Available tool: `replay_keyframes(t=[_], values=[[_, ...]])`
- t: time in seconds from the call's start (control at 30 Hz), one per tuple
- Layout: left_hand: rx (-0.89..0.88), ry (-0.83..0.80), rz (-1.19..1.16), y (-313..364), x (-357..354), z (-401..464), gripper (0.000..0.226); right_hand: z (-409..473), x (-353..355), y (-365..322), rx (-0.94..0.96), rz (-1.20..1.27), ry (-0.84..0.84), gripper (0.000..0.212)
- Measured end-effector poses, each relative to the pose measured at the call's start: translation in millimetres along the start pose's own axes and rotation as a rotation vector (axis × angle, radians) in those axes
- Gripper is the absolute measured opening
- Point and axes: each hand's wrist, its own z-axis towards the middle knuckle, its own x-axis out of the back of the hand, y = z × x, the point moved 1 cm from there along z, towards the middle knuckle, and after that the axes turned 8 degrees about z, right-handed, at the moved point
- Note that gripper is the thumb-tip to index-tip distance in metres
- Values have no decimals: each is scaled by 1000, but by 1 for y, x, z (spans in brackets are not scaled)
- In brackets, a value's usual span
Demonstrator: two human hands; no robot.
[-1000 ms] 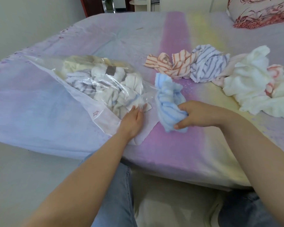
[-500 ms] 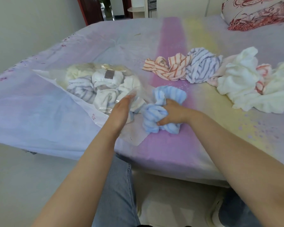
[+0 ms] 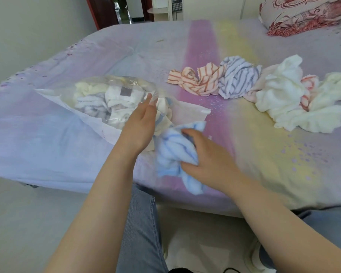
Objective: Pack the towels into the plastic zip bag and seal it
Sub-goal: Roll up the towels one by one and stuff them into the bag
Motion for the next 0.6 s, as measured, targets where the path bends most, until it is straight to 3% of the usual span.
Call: replay_keyframes(t=[0.1,0.2,0.3,0.37,0.43,0.53,0.6], values=[[-39,27,46,14,6,-13,45,44,-22,-10,19,149,33,39],[10,45,-63,22,15,-23,39,80,-60,-9,15,94,66,63],[32,44,-146,21,24,-31,37,87,-96,3,-93,-247,-287,82],[43,8,-171,18,28,-32,40,82,-101,11,-84,-241,-387,83],[67,-35,-220,14,28,-31,46,72,-93,13,-10,-146,-202,82],[110,-73,-383,11,21,-28,30,44,-83,12,52,28,174,89],[103,-53,-422,12,17,-28,32,33,-83,17,29,104,200,101]])
